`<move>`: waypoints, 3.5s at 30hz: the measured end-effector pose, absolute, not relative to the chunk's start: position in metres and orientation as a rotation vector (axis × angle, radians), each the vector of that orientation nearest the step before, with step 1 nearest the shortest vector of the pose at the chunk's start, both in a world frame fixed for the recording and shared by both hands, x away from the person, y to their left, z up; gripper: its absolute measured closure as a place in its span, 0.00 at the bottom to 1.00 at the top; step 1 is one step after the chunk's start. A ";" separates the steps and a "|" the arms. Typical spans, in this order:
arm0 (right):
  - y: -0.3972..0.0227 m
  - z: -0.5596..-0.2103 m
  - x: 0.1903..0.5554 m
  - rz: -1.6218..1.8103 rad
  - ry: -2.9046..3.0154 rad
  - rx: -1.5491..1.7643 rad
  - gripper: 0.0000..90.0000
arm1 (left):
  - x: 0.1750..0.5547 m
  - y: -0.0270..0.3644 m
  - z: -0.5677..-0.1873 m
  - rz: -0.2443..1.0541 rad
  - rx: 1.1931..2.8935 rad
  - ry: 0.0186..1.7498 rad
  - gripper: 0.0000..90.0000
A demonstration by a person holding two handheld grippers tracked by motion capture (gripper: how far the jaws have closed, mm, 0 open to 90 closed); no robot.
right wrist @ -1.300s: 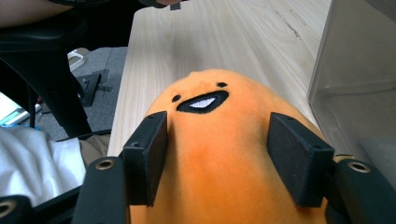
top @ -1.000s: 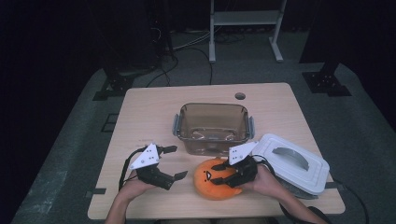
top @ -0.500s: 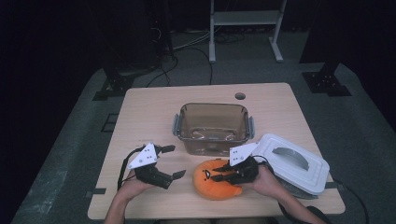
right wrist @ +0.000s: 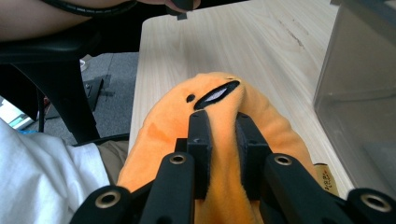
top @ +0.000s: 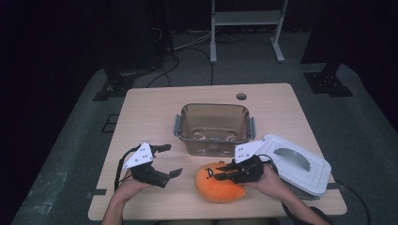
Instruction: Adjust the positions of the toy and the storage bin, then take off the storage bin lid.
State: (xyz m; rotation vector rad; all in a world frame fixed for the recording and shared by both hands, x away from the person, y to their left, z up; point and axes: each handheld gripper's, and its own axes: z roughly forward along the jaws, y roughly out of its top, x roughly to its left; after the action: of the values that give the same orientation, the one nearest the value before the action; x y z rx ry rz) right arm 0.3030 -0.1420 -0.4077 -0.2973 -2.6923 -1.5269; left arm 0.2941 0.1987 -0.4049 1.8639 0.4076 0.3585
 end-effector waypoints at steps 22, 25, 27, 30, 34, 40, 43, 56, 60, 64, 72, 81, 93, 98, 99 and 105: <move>-0.159 -0.286 0.327 -1.652 -2.741 -0.253 0.88 | 0.294 0.198 -0.408 0.352 1.869 0.417 0.09; -0.159 -0.277 0.339 -1.639 -2.753 -0.265 0.88 | 0.294 0.198 -0.409 0.348 1.873 0.420 0.09; -0.159 -0.272 0.347 -1.641 -2.751 -0.270 0.88 | 0.295 0.199 -0.409 0.352 1.876 0.416 0.09; -0.157 -0.265 0.357 -1.648 -2.749 -0.282 0.88 | 0.295 0.199 -0.408 0.350 1.872 0.414 0.09; -0.154 -0.260 0.368 -1.638 -2.758 -0.286 0.88 | 0.295 0.200 -0.409 0.348 1.871 0.416 0.09; -0.149 -0.257 0.382 -1.622 -2.770 -0.297 0.88 | 0.296 0.199 -0.408 0.345 1.874 0.405 0.09; -0.148 -0.256 0.388 -1.620 -2.772 -0.309 0.88 | 0.296 0.199 -0.408 0.347 1.875 0.401 0.09; -0.136 -0.261 0.412 -1.585 -2.770 -0.330 0.87 | 0.295 0.197 -0.408 0.339 1.871 0.395 0.09; -0.134 -0.262 0.419 -1.583 -2.772 -0.331 0.87 | 0.294 0.196 -0.408 0.339 1.878 0.393 0.09; -0.132 -0.262 0.426 -1.579 -2.774 -0.335 0.87 | 0.294 0.196 -0.407 0.339 1.876 0.392 0.09; -0.129 -0.271 0.440 -1.563 -2.769 -0.362 0.87 | 0.294 0.197 -0.408 0.337 1.872 0.397 0.09; -0.127 -0.288 0.451 -1.534 -2.768 -0.382 0.87 | 0.294 0.196 -0.408 0.333 1.874 0.394 0.09; -0.125 -0.308 0.462 -1.501 -2.763 -0.406 0.87 | 0.294 0.195 -0.409 0.329 1.877 0.393 0.09; -0.122 -0.313 0.464 -1.472 -2.785 -0.405 0.87 | 0.294 0.196 -0.408 0.332 1.874 0.395 0.09; -0.122 -0.314 0.464 -1.466 -2.790 -0.405 0.87 | 0.294 0.196 -0.408 0.332 1.872 0.395 0.09; -0.121 -0.318 0.466 -1.457 -2.802 -0.410 0.87 | 0.294 0.195 -0.408 0.331 1.878 0.393 0.09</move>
State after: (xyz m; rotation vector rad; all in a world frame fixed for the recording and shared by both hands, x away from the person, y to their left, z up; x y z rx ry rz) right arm 0.4657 -0.1207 -0.3184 -0.4099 -2.8017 -1.4566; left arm 0.2940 0.1954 -0.4082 1.8778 0.3925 0.3313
